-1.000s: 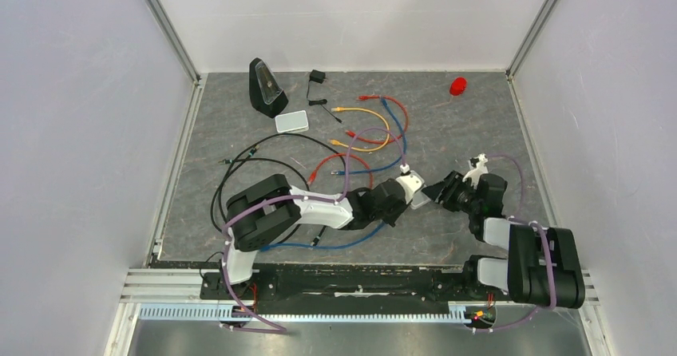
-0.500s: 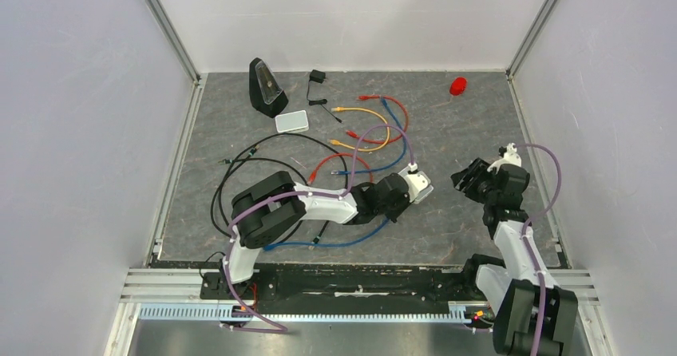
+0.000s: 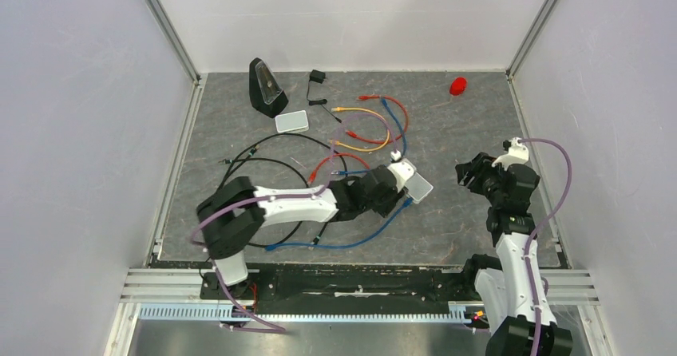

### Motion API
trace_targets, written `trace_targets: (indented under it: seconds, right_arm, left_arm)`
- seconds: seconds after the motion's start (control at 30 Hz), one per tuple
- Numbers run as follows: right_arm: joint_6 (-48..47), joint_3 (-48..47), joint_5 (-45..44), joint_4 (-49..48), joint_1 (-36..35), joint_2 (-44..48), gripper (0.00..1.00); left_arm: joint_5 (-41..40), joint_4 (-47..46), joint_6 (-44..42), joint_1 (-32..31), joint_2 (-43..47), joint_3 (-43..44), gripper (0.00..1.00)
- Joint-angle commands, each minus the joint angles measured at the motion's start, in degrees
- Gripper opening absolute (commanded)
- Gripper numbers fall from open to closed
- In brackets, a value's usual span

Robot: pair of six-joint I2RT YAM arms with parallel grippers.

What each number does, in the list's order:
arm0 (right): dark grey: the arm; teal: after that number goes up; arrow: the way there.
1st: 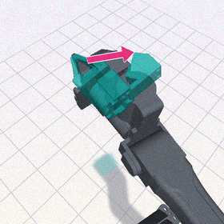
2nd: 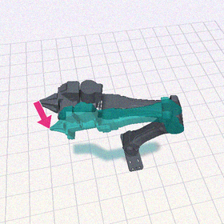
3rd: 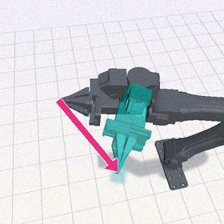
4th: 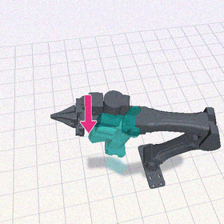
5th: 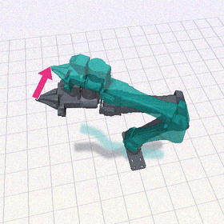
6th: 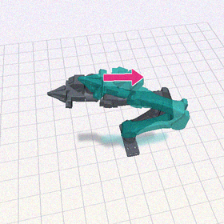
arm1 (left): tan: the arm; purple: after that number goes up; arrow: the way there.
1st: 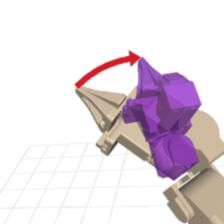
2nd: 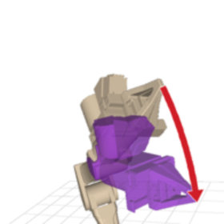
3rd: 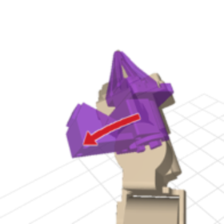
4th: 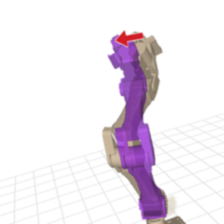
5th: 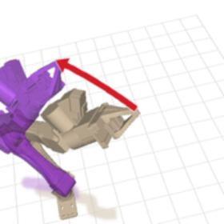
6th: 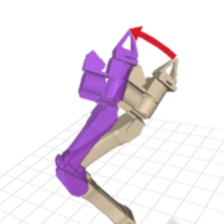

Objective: Insert the plug into the switch port
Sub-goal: Pick up the connector from the center of the board.

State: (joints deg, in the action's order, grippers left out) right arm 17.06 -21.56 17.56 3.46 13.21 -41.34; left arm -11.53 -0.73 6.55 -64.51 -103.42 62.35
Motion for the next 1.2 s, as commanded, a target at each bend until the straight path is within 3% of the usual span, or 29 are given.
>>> trace_targets:
  seconds: [0.0, 0.17, 0.3, 0.5, 0.63, 0.77, 1.17]
  right_arm:
    - [0.58, -1.14, 2.24, -3.02, -1.86, 0.16, 0.56]
    - [2.16, -2.39, -2.99, -4.91, -10.76, -2.22, 0.55]
    - [5.27, -3.22, -10.47, -7.21, -21.84, -7.04, 0.53]
    - [7.15, -7.44, -21.37, -10.93, -38.14, -21.23, 0.52]
    - [9.67, -12.17, -26.84, -13.15, -45.24, -31.63, 0.52]
    - [13.04, -17.33, -30.26, -14.87, -49.69, -41.23, 0.52]
    - [14.13, -33.18, -40.05, -3.56, -56.11, -60.52, 0.47]
  left_arm:
    - [-9.99, 8.13, 8.35, 3.93, 9.97, 1.66, 0.59]
    - [-6.62, 18.55, 18.20, 15.20, 20.52, 0.22, 0.60]
    - [-3.41, 22.82, 18.68, 22.57, 30.50, -4.72, 0.60]
    - [-4.37, 31.99, 14.98, 23.20, 42.55, -8.45, 0.61]
    - [-5.02, 35.78, 13.86, 23.21, 46.37, -10.11, 0.62]
    - [-4.04, 36.96, 11.99, 23.21, 49.10, -10.61, 0.63]
    - [-5.73, 39.14, 9.68, 23.20, 51.67, -12.16, 0.63]
